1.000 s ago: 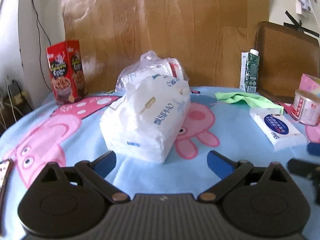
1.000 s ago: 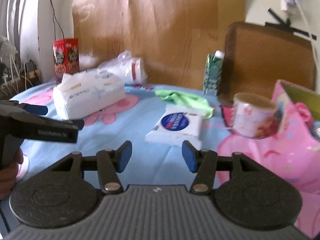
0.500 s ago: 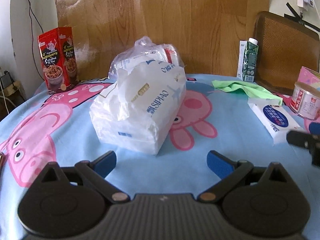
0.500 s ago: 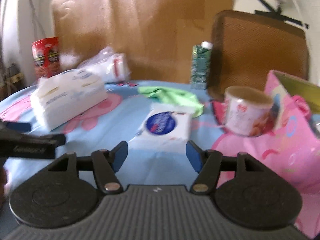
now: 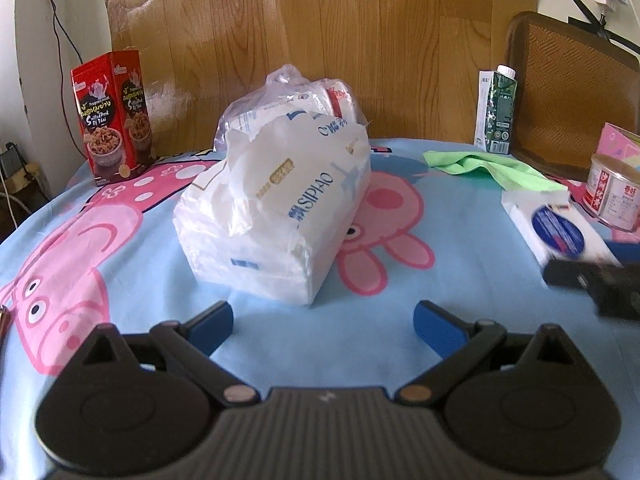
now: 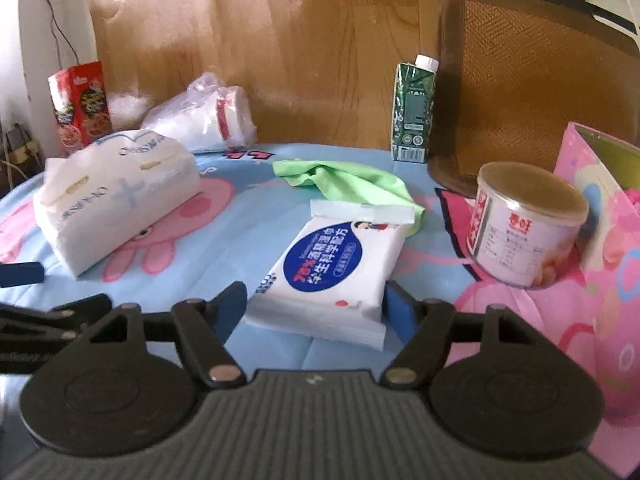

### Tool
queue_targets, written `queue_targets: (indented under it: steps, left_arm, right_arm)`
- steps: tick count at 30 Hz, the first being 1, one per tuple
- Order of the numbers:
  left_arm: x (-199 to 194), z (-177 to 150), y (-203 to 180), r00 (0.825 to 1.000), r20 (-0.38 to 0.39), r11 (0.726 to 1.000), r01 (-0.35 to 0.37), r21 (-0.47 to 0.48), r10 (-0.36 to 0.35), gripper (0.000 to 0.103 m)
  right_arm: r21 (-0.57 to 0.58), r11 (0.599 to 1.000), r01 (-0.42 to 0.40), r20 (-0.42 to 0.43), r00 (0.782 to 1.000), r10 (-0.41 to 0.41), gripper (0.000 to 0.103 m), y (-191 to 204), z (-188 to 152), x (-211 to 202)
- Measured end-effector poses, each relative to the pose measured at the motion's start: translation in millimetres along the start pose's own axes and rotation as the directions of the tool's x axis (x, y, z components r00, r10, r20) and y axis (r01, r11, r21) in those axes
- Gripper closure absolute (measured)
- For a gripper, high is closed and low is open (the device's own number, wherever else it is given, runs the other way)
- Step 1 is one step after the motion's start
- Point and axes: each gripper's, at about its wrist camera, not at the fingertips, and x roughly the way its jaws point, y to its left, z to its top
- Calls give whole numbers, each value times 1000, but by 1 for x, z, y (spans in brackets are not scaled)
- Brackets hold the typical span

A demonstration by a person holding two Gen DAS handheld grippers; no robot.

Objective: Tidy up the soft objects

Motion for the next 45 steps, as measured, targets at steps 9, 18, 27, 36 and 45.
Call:
queue_targets:
  steps: [9,18,27,36,45]
  left_arm:
    - [0,0,0,1000,-6,1000,4,-2,-4,2]
    - [-36,-8,-33,917,-53,918,392,-60,-395,8]
    - [-59,-14,-124,838,-159,831,541,128,-522,40]
    - [-50,-3,-145,880,-143,867,473,156,-454,4]
    - [-50,-2,-177,892,-134,852,452,263,-431,40]
  right_arm:
    - [-104,985,-140,-2,990,140,29,-8,-57,-82]
    - [-104,990,-100,48,993,106,20,-25,-91,-119]
    - [-127,986,-110,78,990,121,67,-28,-94,-120]
    - [-29,998,-62,92,994,64,40,-59,-91,-127]
    - [-83,991,-109,51,992,113,48,-54,-76,-103]
